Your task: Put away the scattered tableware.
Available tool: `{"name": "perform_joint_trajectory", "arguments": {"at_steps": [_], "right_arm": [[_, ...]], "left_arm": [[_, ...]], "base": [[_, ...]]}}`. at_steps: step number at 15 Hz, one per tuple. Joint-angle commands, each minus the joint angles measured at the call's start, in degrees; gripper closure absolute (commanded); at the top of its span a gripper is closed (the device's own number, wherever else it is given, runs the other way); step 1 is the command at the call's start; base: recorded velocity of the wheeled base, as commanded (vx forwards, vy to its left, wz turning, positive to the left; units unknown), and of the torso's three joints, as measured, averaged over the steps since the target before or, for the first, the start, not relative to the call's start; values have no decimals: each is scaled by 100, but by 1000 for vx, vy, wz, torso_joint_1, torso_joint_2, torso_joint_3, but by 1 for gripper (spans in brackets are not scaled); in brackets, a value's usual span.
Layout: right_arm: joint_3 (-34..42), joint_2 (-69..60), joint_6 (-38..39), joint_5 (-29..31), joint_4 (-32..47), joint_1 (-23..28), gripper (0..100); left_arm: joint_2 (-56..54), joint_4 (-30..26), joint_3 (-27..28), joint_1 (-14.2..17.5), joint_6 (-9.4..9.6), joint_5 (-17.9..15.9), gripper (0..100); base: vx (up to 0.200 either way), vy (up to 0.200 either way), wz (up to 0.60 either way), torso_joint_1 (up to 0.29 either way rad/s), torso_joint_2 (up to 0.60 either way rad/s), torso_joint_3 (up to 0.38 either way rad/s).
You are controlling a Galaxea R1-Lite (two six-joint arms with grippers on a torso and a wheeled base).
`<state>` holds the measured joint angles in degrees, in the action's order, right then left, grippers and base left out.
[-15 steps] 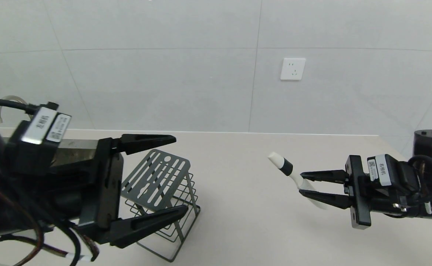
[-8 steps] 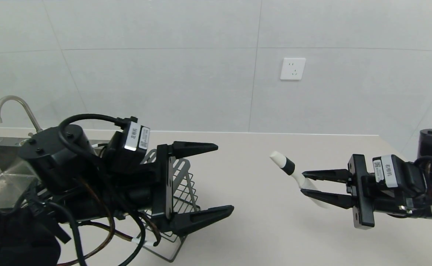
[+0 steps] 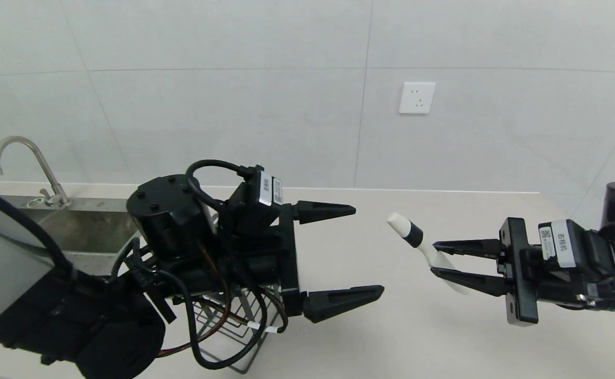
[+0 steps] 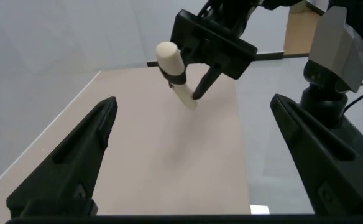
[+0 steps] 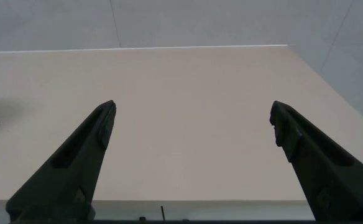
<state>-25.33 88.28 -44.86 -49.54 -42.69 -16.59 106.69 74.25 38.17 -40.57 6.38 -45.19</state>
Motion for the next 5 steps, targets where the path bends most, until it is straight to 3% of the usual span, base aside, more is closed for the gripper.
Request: {"name": "perform_joint_trajectory", "arguments": {"at_steps": [1,3,5], "right_arm": [[-24,-39,-5,-3,-2,-20,100],[-42,-57,-5,-3,-2,-28,100],[-51,-92,-5,-3,-2,-55,100]], "left_arm": [[282,1,261,-118,-5,1,0],[510,1,534,-206,-14,186,0],[669,151,701,-276,-163,239,0]], "base": [[0,0,0,0,0,0],[0,0,0,0,0,0],[0,0,0,0,0,0]]}}
